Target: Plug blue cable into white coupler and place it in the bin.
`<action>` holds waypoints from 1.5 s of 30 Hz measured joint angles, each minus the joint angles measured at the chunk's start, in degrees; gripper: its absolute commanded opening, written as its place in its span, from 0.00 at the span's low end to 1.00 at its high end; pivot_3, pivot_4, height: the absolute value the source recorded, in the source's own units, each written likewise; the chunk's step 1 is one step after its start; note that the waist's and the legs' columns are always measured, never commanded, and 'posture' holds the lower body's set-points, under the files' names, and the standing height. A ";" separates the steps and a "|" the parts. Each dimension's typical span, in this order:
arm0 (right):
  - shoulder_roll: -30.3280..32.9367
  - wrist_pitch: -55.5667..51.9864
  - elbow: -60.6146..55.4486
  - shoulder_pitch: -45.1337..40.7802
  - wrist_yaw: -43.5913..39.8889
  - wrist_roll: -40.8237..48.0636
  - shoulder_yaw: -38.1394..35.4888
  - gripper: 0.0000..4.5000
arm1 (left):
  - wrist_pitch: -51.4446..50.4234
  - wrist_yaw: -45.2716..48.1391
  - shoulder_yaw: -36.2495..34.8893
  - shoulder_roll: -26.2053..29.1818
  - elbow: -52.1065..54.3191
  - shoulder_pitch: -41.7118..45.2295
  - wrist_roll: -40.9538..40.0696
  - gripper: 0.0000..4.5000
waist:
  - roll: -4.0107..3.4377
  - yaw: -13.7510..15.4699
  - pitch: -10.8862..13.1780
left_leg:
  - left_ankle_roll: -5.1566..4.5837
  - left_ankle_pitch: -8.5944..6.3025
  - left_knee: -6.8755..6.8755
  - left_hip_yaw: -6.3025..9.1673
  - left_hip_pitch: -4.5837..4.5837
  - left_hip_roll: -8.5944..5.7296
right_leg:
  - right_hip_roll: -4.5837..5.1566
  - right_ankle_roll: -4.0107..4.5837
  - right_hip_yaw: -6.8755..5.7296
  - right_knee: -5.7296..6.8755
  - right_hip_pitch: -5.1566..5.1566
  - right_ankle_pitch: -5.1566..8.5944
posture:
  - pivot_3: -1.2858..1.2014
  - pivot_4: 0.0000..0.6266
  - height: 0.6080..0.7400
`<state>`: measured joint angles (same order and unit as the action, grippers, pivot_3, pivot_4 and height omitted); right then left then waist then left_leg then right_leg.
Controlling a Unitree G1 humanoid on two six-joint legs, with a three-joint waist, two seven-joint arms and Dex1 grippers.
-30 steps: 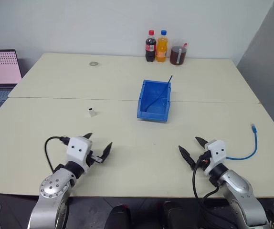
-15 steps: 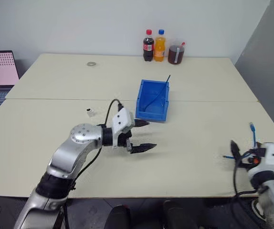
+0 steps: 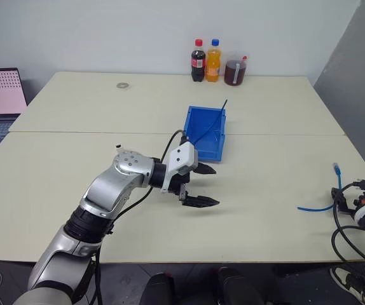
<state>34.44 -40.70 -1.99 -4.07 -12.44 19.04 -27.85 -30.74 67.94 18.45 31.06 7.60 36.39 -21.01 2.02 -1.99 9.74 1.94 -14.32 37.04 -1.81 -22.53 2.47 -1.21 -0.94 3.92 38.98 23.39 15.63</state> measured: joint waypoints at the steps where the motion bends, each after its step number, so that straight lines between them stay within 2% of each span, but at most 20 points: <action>1: 0.45 -0.17 1.40 -0.86 -0.15 -0.11 0.35 0.99 | 0.18 0.13 0.01 0.02 -0.11 0.02 0.13 1.00 | -0.01 0.06 0.00 | 0.00 0.00 -0.02 0.00 -0.02 0.00 | -0.01 0.02 -0.05 -0.01 0.00 0.02 | 0.52 0.24 1.00; 2: 1.65 -0.33 4.63 -2.45 -0.83 -0.84 1.61 0.99 | 0.33 0.14 0.02 0.01 -0.37 0.02 0.60 1.00 | -0.01 0.08 0.00 | 0.00 0.00 -0.03 -0.01 -0.05 0.01 | -0.02 0.03 -0.07 -0.02 0.01 0.02 | 0.52 0.24 1.00; 5: 3.11 -1.35 7.66 -4.55 -2.03 -1.25 2.33 0.88 | 0.53 0.11 -0.01 0.01 -0.54 0.00 0.92 1.00 | -0.01 0.09 -0.01 | 0.00 0.00 0.00 0.00 -0.09 0.05 | -0.04 0.06 -0.06 -0.02 0.03 0.04 | 0.52 0.24 1.00; 10: 5.59 -3.51 11.73 -7.10 -4.05 -1.35 3.12 0.61 | 0.80 0.08 0.00 -0.05 -0.53 -0.01 0.96 1.00 | 0.01 0.13 -0.01 | 0.00 0.00 0.02 0.01 -0.09 0.03 | -0.01 0.04 -0.07 -0.02 0.01 0.03 | 0.52 0.24 1.00; 12: 5.64 -3.78 12.08 -7.49 -4.54 -1.37 3.32 0.53 | 0.80 -0.02 0.00 -0.05 -0.53 -0.01 0.97 1.00 | 0.02 0.14 -0.02 | 0.00 0.00 0.04 0.02 -0.09 0.03 | -0.01 0.03 -0.09 -0.02 0.00 0.02 | 0.52 0.24 1.00; 19: 4.92 -4.70 11.70 -8.34 -4.44 -1.34 3.85 0.11 | 0.06 -1.33 -0.15 -0.33 -0.17 -0.01 0.80 1.00 | 0.02 0.16 -0.02 | 0.00 0.00 0.05 0.04 -0.09 0.03 | -0.01 0.01 -0.09 -0.02 -0.01 0.01 | 0.52 0.24 1.00; 21: 4.79 -4.91 11.55 -8.33 -4.69 -0.81 3.66 0.02 | 0.05 -1.84 -0.16 -0.49 -0.10 -0.17 0.81 1.00 | 0.02 0.18 -0.02 | 0.00 0.00 0.05 0.04 -0.09 0.04 | 0.00 0.01 -0.09 -0.02 -0.01 0.01 | 0.52 0.24 1.00; 24: 5.57 -4.32 11.29 -7.48 -7.78 0.13 3.51 0.00 | 0.16 -2.69 -0.31 -0.46 -0.07 -1.50 0.93 1.00 | 0.00 0.17 -0.02 | 0.00 0.00 0.02 0.05 -0.08 0.04 | -0.01 0.02 -0.09 -0.02 -0.01 0.02 | 0.52 0.24 1.00; 28: 10.81 -2.31 8.93 -4.21 -18.51 1.30 6.33 0.00 | 1.63 -3.70 -0.54 1.45 -0.22 -4.47 2.46 1.00 | -0.10 0.07 0.01 | 0.00 0.00 0.00 0.07 -0.05 0.05 | -0.02 0.02 -0.04 -0.02 0.01 0.02 | 0.52 0.24 1.00; 32: 18.50 5.01 1.86 -3.79 -32.09 0.87 12.26 0.00 | 2.50 -4.42 -2.33 4.75 -0.04 -8.77 3.40 1.00 | -0.18 -1.12 0.07 | 0.00 0.00 -0.01 0.13 0.06 0.14 | -0.09 0.02 0.01 0.02 0.00 0.02 | 0.52 0.24 1.00; 35: 23.16 15.80 -5.60 -6.95 -42.78 -2.77 22.03 0.00 | 2.77 -5.18 -5.82 9.27 1.18 -14.49 3.57 1.00 | -0.12 -1.89 0.11 | 0.01 0.00 -0.05 0.15 0.18 0.27 | -0.19 0.02 0.03 0.03 -0.01 0.02 | 0.52 0.24 1.00; 37: 22.34 21.14 -8.27 -11.42 -46.95 -5.90 29.78 0.00 | 3.23 -6.05 -8.49 12.51 1.06 -18.78 4.32 1.00 | -0.04 -2.41 0.17 | 0.01 0.00 -0.05 0.19 0.19 0.32 | -0.17 0.03 0.00 0.04 0.00 0.02 | 0.52 0.24 1.00; 40: 15.85 27.41 -6.68 -19.51 -50.39 -11.67 40.54 0.00 | 3.96 -7.96 -13.21 14.72 0.98 -23.69 4.69 1.00 | 0.05 -2.34 0.25 | 0.01 0.00 -0.03 0.23 0.11 0.30 | -0.09 0.05 -0.11 0.06 0.02 0.02 | 0.52 0.24 1.00; 45: 5.60 33.11 0.50 -28.12 -52.33 -17.78 50.54 0.00 | 4.95 -9.55 -18.85 17.34 1.15 -30.15 4.68 1.00 | 0.07 -1.26 0.27 | 0.00 0.00 0.05 0.09 -0.25 0.27 | 0.28 0.08 -0.13 0.04 0.33 -0.01 | 0.52 0.24 1.00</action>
<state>40.04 -7.60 -1.49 -32.19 -64.77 1.26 22.69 -25.79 58.39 -0.41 48.40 8.74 6.24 -16.34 2.09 -3.25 10.00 1.94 -14.32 37.08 -1.73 -22.78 2.73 -0.93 -0.86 3.79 39.01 23.72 15.61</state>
